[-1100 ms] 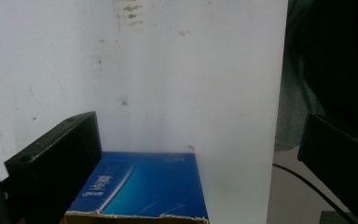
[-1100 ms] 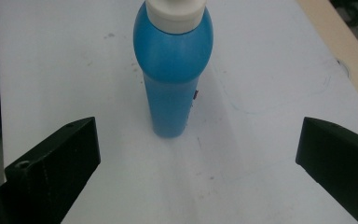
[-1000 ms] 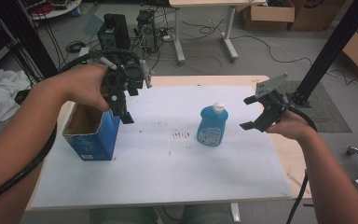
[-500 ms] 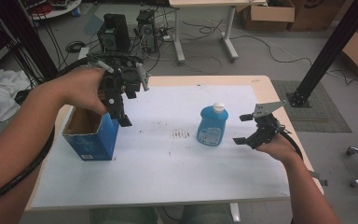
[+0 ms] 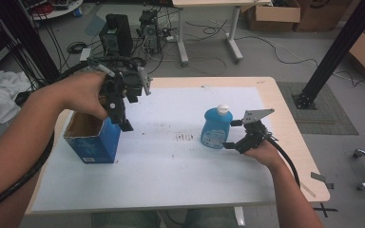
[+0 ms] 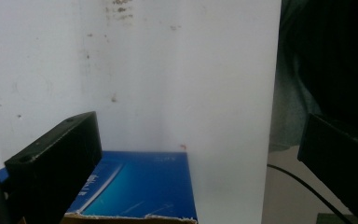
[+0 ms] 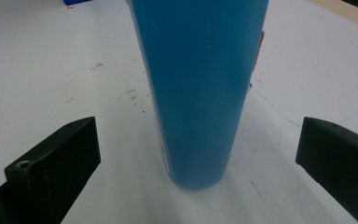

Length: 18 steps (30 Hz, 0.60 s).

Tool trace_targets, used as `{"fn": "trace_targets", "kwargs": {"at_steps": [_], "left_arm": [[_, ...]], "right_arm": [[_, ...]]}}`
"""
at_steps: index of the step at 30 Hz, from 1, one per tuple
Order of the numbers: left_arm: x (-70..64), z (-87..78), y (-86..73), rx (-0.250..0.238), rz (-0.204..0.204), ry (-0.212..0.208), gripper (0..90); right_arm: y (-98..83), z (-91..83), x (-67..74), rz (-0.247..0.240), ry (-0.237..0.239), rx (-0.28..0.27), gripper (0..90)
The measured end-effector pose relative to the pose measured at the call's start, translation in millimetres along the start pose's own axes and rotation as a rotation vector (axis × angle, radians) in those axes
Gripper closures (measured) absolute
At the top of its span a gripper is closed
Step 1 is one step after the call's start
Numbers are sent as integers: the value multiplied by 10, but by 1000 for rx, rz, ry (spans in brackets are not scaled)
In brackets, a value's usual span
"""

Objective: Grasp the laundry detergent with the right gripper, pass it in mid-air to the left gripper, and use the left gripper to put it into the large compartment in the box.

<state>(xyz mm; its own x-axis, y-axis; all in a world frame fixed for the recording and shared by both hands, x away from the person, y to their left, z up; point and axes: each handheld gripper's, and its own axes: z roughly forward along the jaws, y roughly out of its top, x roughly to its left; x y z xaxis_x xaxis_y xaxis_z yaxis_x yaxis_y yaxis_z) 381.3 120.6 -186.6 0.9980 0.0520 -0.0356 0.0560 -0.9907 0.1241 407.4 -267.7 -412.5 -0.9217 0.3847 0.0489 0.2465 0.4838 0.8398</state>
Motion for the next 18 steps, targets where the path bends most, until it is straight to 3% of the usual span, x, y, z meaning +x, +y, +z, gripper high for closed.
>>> {"fn": "trace_targets", "kwargs": {"at_steps": [18], "left_arm": [[-26, -25, -16, 5, -8, 12, 1]], "right_arm": [[-36, 250, -7, -3, -8, -82, 0]]}}
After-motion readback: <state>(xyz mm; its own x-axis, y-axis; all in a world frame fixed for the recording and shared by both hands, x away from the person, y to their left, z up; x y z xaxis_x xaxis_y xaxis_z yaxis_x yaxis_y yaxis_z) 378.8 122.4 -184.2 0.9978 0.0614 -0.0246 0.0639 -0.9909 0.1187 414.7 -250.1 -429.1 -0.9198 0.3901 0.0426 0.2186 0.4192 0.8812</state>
